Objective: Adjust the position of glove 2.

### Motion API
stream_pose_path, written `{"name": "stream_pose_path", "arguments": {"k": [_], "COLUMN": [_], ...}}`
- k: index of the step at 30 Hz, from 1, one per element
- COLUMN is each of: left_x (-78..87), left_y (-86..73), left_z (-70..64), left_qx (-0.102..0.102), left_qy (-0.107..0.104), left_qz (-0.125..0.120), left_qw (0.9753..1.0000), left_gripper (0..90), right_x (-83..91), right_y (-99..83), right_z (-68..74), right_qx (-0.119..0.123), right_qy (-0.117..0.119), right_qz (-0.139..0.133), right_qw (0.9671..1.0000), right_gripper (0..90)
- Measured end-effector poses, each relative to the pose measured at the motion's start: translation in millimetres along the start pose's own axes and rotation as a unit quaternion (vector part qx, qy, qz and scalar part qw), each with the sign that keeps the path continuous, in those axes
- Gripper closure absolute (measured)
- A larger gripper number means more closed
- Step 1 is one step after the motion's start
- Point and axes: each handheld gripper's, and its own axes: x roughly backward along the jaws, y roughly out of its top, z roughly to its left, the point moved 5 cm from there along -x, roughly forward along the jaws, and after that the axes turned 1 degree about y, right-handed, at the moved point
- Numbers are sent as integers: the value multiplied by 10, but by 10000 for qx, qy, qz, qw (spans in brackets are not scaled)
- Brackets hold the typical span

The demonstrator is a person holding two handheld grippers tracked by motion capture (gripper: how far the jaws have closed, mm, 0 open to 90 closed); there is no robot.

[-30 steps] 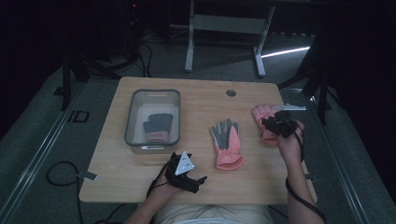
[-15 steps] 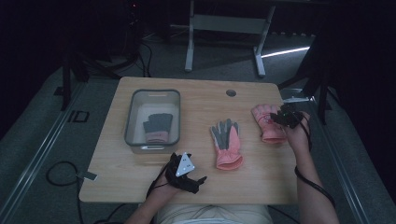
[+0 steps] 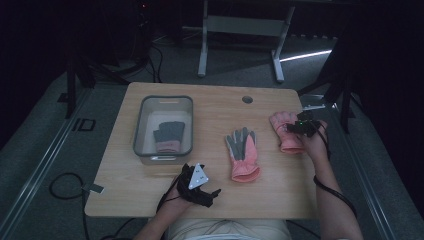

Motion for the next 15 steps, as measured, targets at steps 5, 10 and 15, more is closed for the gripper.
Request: {"name": "stream_pose_path", "arguments": {"k": [5,10,15], "left_x": [0,-1,-3], "left_y": [1,3,4], "left_z": [2,20,19], "left_qx": [-7,18,15], "left_qy": [0,41,43], "left_qz": [-2,-25,-19], "left_qw": [10000,10000,10000], "left_gripper": [12,12,12], "right_x": [-104,-156,-163], "right_y": [-58,-80,-57], "right_z": [58,114,112], "right_qx": [148,229,51], "right_qy": [-162,-313,-263], "right_qz": [101,118,170], "right_qw": [9997,9992,9995], "right_gripper": [568,681,774]}}
